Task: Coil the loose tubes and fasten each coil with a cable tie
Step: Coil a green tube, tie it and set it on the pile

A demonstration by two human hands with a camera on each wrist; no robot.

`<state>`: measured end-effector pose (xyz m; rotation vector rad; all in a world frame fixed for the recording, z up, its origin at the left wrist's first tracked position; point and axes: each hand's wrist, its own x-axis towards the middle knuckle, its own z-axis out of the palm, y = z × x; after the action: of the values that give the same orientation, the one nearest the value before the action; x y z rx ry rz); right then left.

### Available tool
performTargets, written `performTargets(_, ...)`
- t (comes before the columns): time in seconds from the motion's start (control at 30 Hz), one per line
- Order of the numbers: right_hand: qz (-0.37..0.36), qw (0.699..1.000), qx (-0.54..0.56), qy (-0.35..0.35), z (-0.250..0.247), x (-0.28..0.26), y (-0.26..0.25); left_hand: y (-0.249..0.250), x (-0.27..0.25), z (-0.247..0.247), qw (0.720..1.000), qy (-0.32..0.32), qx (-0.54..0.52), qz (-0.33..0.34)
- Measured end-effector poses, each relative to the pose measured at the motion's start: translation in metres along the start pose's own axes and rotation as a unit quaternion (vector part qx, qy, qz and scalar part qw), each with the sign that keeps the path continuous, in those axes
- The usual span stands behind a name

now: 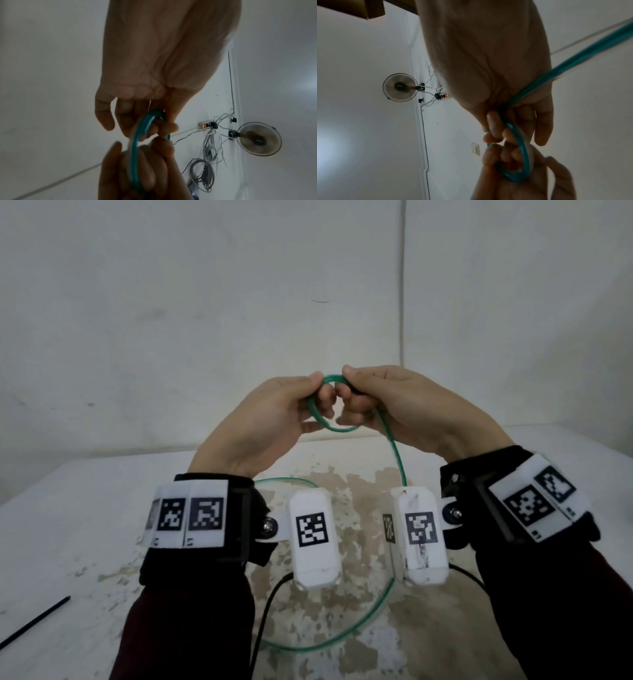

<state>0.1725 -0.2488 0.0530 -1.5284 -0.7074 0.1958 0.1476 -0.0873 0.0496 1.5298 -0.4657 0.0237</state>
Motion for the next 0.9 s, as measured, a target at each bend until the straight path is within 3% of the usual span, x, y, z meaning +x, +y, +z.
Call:
performTargets(0.13, 0.007, 0.988, -0.155, 0.008, -0.005, -0.005, -0.002, -0.007, 0.0, 0.006, 0.994, -0.028, 0.09, -0.06)
performTargets(0.3, -0.008, 0.998, -0.062, -0.006, -0.005, -0.005, -0.005, -0.003, 0.002, 0.003, 1.0, -0.008, -0.007, 0.028)
performTargets(0.47, -0.026, 0.986, -0.164, 0.014, -0.008, -0.008, -0.007, -0.001, -0.002, 0.003, 0.995, -0.032, 0.086, -0.047)
performTargets(0.6, -0.032, 0.998, -0.046, -0.004, -0.004, -0.005, -0.006, 0.002, 0.0, 0.008, 0.999, 0.004, -0.042, 0.028)
performTargets(0.67, -0.036, 0.999, -0.018, -0.004, -0.005, -0.005, -0.008, 0.004, 0.0, 0.006, 0.997, -0.002, -0.077, 0.031)
performTargets(0.8, -0.029, 0.993, -0.113, -0.005, -0.009, -0.01, -0.011, 0.004, -0.003, 0.008, 0.999, -0.037, -0.014, -0.029)
performTargets(0.9, -0.035, 0.995, -0.094, 0.012, -0.007, -0.008, -0.01, 0.003, -0.002, 0.012, 1.0, -0.008, -0.018, 0.018)
